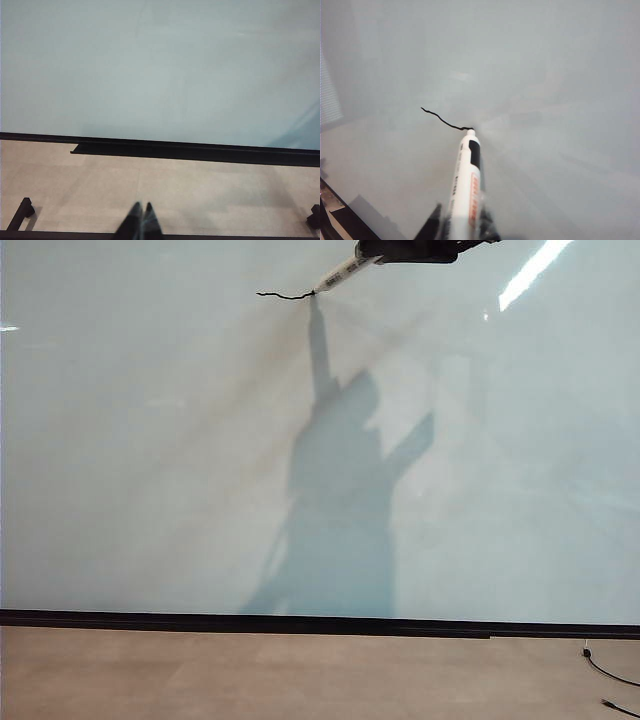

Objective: Pick up the pen on the shelf to the right of the whiteboard and write the letter Z.

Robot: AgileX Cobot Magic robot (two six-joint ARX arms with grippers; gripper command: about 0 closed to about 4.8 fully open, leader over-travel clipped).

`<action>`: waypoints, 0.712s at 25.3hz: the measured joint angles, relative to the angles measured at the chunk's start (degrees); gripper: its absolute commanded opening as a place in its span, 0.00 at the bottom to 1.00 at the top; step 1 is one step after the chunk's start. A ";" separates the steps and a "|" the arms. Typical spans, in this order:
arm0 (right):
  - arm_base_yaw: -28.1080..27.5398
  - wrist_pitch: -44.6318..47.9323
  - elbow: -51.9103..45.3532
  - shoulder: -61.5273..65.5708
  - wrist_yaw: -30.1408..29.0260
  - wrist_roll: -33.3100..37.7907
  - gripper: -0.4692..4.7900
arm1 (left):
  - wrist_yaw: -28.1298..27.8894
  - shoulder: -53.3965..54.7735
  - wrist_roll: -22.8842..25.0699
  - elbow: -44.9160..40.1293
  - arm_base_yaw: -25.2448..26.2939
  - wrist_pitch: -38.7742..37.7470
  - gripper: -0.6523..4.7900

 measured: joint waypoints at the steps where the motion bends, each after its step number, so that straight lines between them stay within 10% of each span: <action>1: -0.24 0.07 -0.26 -0.26 0.00 -0.02 0.07 | 0.00 0.02 0.02 0.00 -0.02 0.02 0.11; 18: -3.45 0.04 -5.40 -6.21 1.60 -0.28 0.07 | 0.02 0.02 0.02 0.00 0.00 0.00 0.11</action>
